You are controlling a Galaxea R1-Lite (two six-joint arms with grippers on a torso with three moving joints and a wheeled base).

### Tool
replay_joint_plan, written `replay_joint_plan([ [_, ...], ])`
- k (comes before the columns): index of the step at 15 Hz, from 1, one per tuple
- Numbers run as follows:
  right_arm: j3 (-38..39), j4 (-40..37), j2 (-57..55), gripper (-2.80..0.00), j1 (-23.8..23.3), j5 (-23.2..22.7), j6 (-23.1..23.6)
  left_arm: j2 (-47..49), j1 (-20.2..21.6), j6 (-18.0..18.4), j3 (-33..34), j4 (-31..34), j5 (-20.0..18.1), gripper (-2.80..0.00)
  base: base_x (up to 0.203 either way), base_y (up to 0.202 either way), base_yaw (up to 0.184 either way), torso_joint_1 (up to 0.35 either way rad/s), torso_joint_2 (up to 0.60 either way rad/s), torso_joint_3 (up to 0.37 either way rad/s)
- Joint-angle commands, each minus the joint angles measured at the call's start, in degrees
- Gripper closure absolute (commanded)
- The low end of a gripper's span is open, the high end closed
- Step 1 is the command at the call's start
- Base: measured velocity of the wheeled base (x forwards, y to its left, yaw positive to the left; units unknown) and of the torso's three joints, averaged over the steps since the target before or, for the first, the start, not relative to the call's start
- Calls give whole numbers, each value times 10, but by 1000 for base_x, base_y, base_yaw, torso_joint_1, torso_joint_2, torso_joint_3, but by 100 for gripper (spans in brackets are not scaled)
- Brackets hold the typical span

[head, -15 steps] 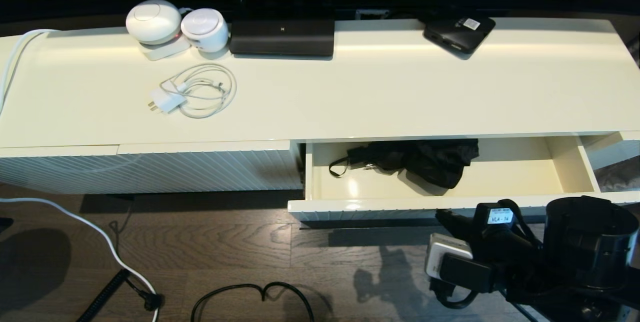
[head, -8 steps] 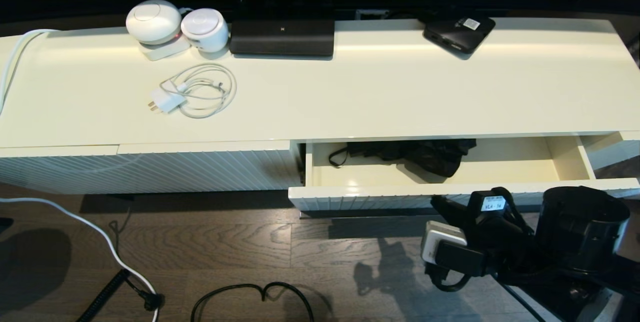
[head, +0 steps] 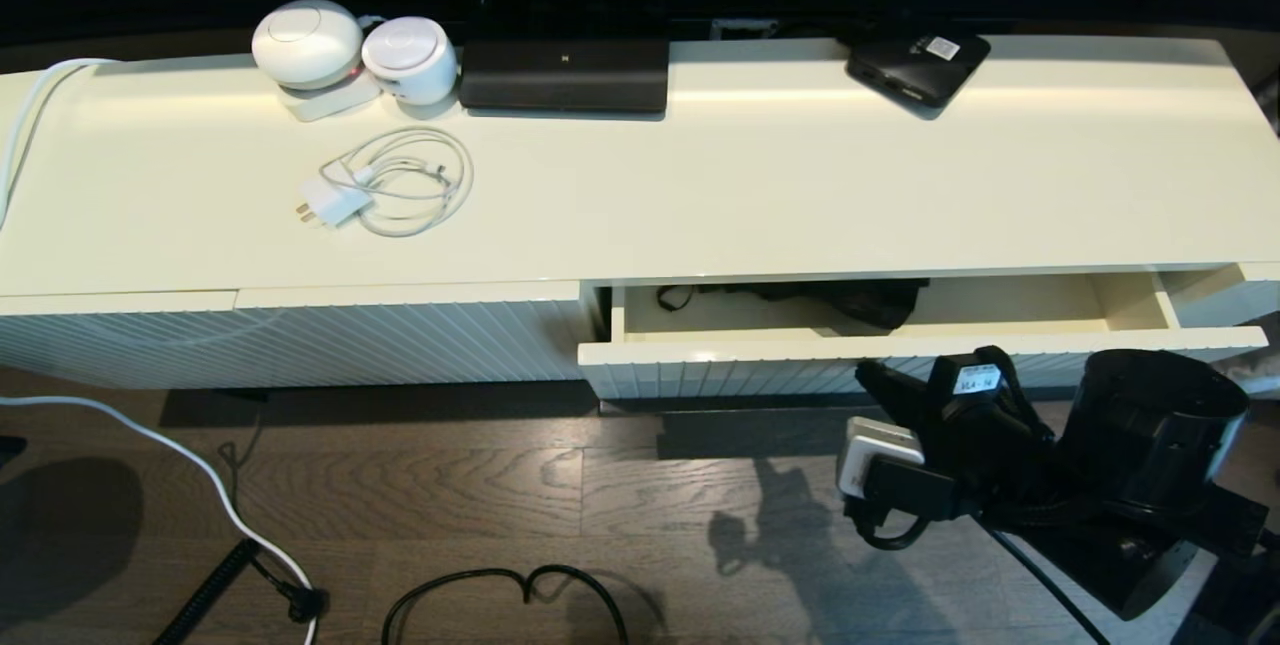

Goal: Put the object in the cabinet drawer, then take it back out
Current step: Close the drawer

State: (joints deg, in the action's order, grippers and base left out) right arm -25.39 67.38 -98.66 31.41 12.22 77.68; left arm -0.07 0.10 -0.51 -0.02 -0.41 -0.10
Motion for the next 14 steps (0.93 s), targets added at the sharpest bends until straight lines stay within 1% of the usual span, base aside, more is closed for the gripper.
replay_joint_plan([
  [1, -16, 4, -12, 0, -17, -22, 14, 0, 0, 0, 0, 0, 0, 0, 0, 0, 0, 0, 0, 0],
  [3, -28, 9, -22, 0, -31, -41, 17, -1, 0, 0, 0, 0, 0, 0, 0, 0, 0, 0, 0, 0],
  [6, -44, 16, -36, 0, -47, -42, 17, -1, 0, 0, 0, 0, 0, 0, 0, 0, 0, 0, 0, 0],
  [9, -62, 16, -50, 0, -51, -48, 16, -1, 0, 1, 0, 0, 0, 0, 0, 0, 0, 0, 0, 0],
  [11, -77, 16, -61, 0, -54, -63, 16, -1, 0, 0, 0, 0, 0, 0, 0, 0, 0, 0, 0, 0],
  [14, -91, 16, -74, 0, -56, -70, 16, 0, 0, 0, 0, 0, 0, 0, 0, 0, 0, 0, 0, 0],
])
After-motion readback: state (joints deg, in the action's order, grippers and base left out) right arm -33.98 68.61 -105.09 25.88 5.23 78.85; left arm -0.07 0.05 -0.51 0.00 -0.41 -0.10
